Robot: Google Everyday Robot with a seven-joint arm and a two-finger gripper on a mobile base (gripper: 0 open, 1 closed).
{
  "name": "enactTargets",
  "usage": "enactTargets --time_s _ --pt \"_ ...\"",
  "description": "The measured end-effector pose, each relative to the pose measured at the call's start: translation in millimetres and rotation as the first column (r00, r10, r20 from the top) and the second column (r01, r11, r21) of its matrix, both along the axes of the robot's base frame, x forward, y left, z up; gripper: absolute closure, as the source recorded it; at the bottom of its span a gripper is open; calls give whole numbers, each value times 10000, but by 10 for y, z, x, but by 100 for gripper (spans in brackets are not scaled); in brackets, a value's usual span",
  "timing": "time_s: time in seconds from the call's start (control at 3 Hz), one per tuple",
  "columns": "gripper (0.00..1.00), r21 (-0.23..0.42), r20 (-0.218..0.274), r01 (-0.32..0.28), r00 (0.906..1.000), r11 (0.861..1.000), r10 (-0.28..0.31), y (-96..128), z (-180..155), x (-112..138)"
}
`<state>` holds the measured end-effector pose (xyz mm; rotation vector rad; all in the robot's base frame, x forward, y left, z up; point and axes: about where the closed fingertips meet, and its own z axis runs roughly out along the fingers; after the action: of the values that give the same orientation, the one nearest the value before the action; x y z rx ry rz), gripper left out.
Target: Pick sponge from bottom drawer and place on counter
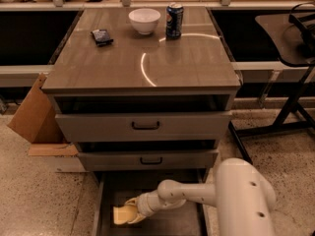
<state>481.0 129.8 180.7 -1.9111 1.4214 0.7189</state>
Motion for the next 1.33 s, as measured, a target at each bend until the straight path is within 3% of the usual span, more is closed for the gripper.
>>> enactTargets --time_s 0.33,0.67,1.0,1.33 --pt "100 1156 745 -479 9964 9921 394 -320 565 -46" --pt "100 1933 1077 -1171 9894 9741 976 -555 907 -153" --pt "100 1932 1078 -1172 9894 9741 976 -555 907 -153" --pt "100 1546 1365 -1646 9801 9742 1439 -622 1151 -164"
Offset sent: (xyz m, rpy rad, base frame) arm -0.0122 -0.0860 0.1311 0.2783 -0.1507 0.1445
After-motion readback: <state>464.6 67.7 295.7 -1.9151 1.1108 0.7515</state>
